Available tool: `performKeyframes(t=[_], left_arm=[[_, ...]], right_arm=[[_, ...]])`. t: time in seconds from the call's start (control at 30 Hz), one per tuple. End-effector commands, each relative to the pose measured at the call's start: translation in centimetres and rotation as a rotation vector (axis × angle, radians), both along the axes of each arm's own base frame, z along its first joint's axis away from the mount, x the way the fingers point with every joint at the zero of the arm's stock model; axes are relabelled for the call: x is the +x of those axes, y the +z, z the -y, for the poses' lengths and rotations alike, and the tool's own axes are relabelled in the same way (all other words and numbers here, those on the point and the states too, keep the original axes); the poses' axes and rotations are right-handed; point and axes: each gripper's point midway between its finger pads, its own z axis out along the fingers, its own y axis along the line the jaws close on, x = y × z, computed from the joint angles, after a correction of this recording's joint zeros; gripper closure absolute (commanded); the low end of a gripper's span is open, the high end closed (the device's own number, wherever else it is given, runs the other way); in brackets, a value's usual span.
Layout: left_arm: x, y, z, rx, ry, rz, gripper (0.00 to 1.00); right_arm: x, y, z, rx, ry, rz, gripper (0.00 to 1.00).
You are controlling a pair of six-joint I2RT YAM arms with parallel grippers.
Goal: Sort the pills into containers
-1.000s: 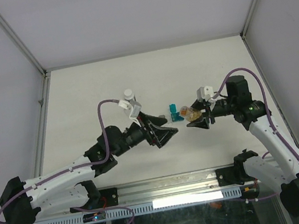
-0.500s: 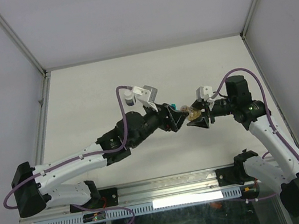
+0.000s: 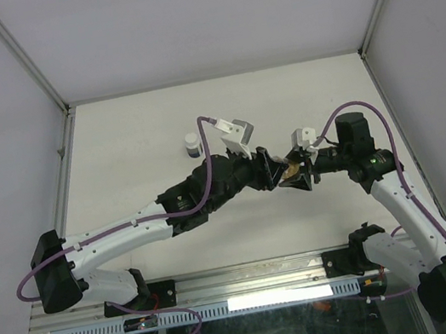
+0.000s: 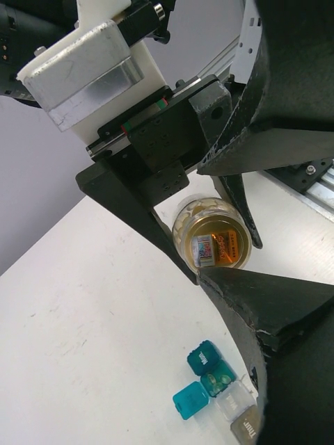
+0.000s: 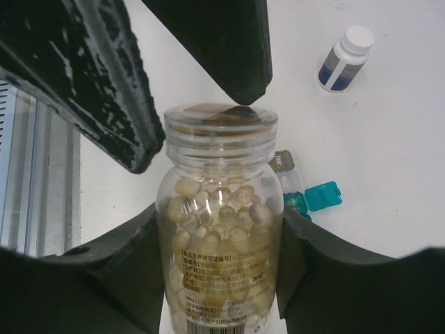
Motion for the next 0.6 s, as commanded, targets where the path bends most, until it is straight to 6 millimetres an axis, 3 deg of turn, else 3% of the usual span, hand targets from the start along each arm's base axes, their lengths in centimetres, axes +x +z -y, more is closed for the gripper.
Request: performKeyframes(t=[0.0, 0.4, 0.57], left_arm=[[-0.4, 1.9, 0.4, -0.018, -0.017, 0.024, 0.46], [-0.4, 1.9, -0.9, -0.01, 0.01, 0.026, 0.43], [-0.6, 1.6, -1.0, -0.009, 0.004, 0.019, 0.37]], right_arm=[[0.5, 2.4, -0.4, 0.028, 0.022, 0.088, 1.0], [0.3, 2.6, -0.5, 0.035, 0.027, 0.085, 1.0], [0.3, 2.6, -0.5, 0.037, 0.029, 0.086, 1.0]])
